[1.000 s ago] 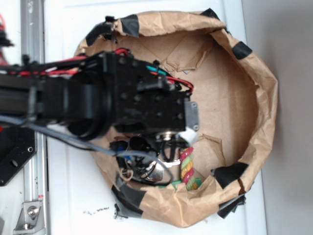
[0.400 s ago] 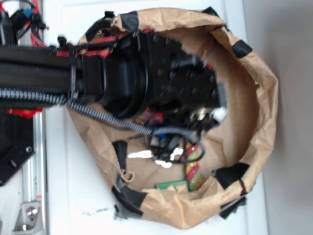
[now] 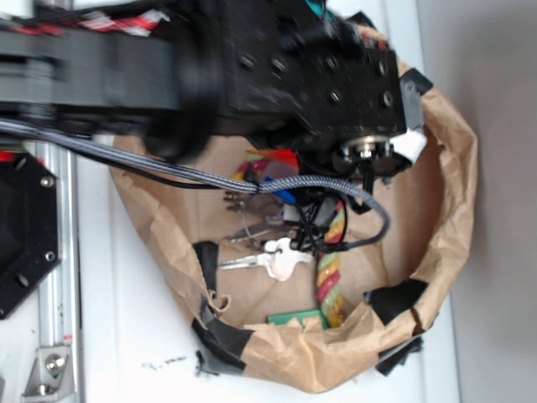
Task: Grab the shell.
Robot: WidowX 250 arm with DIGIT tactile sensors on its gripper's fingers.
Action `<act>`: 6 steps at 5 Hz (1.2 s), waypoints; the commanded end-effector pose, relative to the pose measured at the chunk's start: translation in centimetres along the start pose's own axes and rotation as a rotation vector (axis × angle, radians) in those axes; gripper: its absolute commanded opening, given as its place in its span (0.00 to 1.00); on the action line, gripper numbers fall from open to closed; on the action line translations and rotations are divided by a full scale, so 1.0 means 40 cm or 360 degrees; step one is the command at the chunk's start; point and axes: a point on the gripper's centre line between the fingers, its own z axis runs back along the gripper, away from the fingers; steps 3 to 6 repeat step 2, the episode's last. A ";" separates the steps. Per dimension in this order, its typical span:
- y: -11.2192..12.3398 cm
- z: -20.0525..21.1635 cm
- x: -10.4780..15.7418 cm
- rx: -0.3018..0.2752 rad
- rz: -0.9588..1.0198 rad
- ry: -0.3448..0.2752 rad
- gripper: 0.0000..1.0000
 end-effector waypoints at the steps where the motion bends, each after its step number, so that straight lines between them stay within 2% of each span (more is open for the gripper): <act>1: 0.024 0.193 -0.067 0.0045 0.0683 -0.0200 0.00; 2: 0.044 0.190 -0.071 0.0000 0.0798 -0.0182 0.00; 6: 0.044 0.190 -0.071 0.0000 0.0798 -0.0182 0.00</act>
